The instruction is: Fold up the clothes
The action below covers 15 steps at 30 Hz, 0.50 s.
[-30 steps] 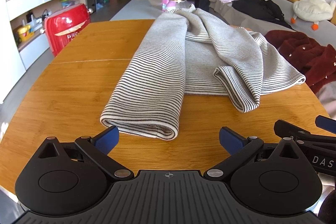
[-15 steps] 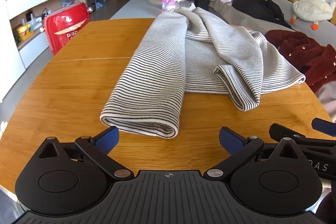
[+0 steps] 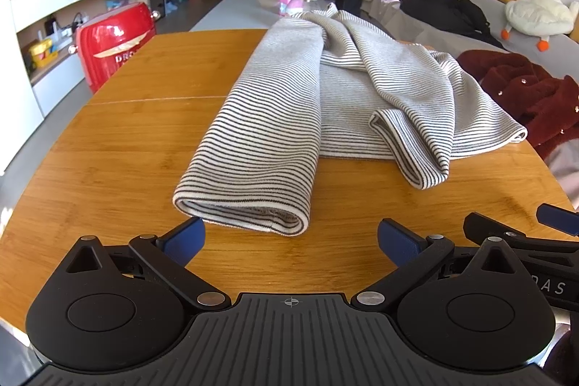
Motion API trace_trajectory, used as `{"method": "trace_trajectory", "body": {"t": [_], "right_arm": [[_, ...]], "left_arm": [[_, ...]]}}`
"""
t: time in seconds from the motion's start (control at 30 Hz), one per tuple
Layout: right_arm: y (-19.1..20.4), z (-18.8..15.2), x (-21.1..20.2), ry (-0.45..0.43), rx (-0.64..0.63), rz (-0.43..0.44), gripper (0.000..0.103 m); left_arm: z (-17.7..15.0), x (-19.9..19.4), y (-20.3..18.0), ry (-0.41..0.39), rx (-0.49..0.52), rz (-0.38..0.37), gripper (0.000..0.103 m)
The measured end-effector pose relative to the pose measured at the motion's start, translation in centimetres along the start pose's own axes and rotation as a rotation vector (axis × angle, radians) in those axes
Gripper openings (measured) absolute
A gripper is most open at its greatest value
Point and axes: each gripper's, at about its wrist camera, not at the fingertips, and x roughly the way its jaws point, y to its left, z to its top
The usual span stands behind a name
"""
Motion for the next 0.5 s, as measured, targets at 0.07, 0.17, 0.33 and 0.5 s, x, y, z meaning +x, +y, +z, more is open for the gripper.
{"method": "trace_trajectory", "body": {"t": [0.07,0.17,0.33,0.5], "right_arm": [[0.07,-0.07,0.02,0.000,0.000,0.000,0.103],[0.08,-0.08,0.01,0.000,0.000,0.000,0.103],[0.06,-0.10,0.10,0.001,0.001,0.000,0.103],[0.03,-0.10,0.19,0.004,0.003,0.001,0.103]], "left_arm": [[0.00,0.02,0.02,0.000,0.000,0.000,0.103],[-0.01,0.04,0.06,0.000,0.000,0.000,0.103],[-0.01,0.09,0.14,0.000,0.000,0.000,0.103],[-0.05,0.08,0.09,0.001,0.000,-0.001,0.103]]}}
